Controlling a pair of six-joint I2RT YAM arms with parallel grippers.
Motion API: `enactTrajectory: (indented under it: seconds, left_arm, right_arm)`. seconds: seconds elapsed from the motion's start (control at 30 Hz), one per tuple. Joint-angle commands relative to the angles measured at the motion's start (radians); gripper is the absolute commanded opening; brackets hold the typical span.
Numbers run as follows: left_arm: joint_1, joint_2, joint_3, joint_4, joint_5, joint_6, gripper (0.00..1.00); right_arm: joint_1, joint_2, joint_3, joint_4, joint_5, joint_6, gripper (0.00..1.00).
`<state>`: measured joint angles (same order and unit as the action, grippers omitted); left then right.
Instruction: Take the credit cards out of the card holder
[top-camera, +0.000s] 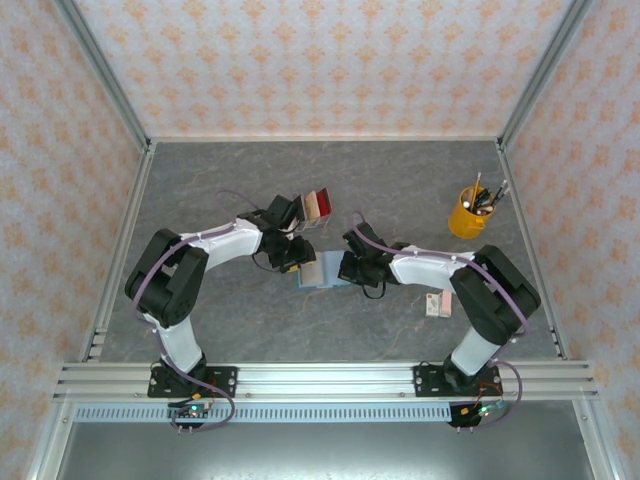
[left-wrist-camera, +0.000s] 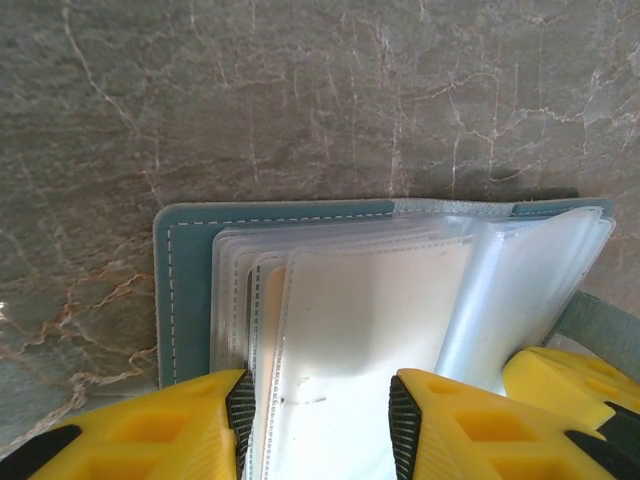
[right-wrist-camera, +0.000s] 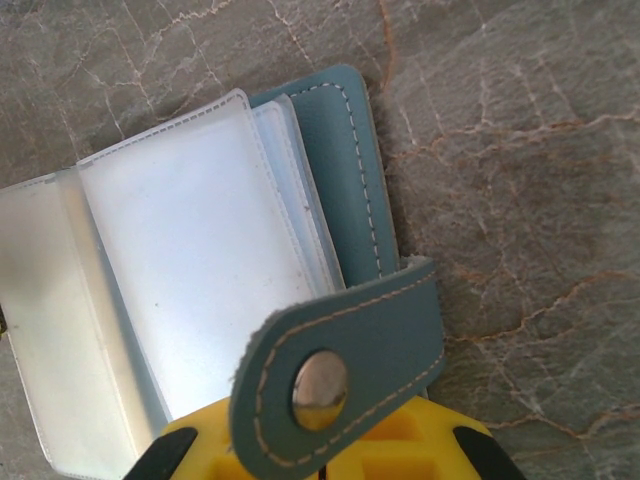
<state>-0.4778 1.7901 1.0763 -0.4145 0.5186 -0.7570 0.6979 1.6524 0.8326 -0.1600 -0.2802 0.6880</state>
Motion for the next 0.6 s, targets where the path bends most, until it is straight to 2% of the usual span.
enactTrajectory:
  seconds: [0.0,0.57]
  left_arm:
    - [-0.004,0.034,0.014,-0.004,0.022,0.019,0.44]
    - [-0.014,0.015,0.012,0.124,0.199,0.028,0.41]
  right_arm:
    - [0.005,0.037,0.002,-0.05,0.035,0.004,0.08]
    - [0.005,0.043,-0.001,-0.052,0.033,0.004,0.08]
